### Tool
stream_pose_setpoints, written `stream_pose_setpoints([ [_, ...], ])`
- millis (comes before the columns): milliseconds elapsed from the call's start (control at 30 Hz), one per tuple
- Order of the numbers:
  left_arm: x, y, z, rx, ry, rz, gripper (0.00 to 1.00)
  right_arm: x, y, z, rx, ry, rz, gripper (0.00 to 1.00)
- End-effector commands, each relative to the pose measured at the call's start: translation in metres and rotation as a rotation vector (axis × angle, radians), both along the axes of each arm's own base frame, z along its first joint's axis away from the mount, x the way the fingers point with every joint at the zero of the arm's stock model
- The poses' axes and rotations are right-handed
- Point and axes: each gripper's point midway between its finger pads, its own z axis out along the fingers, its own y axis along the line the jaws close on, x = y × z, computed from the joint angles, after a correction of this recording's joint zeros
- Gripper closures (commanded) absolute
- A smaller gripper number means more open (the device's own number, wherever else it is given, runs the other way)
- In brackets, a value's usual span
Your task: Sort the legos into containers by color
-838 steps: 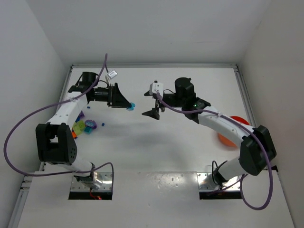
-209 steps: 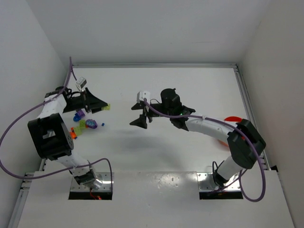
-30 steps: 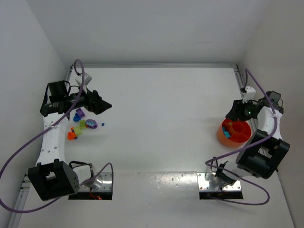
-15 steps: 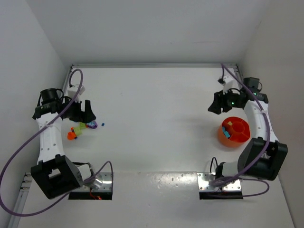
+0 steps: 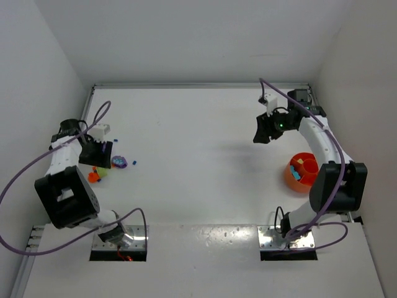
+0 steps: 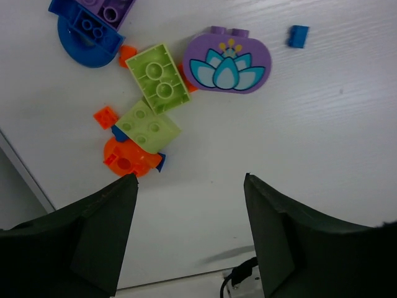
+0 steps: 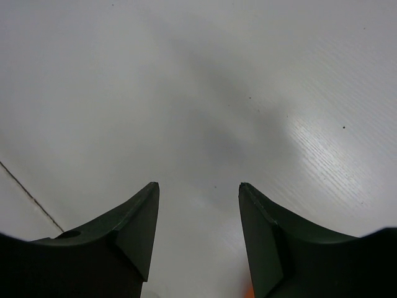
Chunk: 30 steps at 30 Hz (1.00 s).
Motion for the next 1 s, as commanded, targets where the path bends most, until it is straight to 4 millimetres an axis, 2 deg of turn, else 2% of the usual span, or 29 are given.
stream_pose_setpoints([
  [0,0.019,0.028,-0.007,0.075,-0.018,0.041,0.27,0.005,-0.001,0.011,-0.045,-0.005,0.011,0.45],
  [67,0.026,0.029,-0.016,0.047,-0.016,0.102,0.33,0.006,-0.001,0.006,-0.064,0.018,0.012,0.45],
  [100,0.034,0.035,-0.015,0.059,-0.033,0.127,0.35,0.009,-0.001,0.011,-0.065,0.004,0.012,0.45],
  [233,0.049,0.027,-0.025,0.028,-0.042,0.165,0.43,0.011,0.001,0.011,-0.089,0.006,0.018,0.45],
  [300,0.055,0.024,-0.024,0.029,-0.057,0.182,0.46,0.012,-0.001,0.01,-0.099,0.006,0.013,0.45],
  [433,0.067,0.018,-0.031,0.034,-0.063,0.183,0.46,0.009,0.003,0.007,-0.099,0.016,0.023,0.45],
  [600,0.072,0.013,-0.036,0.035,-0.061,0.182,0.46,0.009,0.001,0.006,-0.107,0.016,0.019,0.45],
  [967,0.077,0.023,-0.038,0.075,-0.078,0.209,0.46,0.005,-0.001,-0.001,-0.119,0.031,0.023,0.45],
])
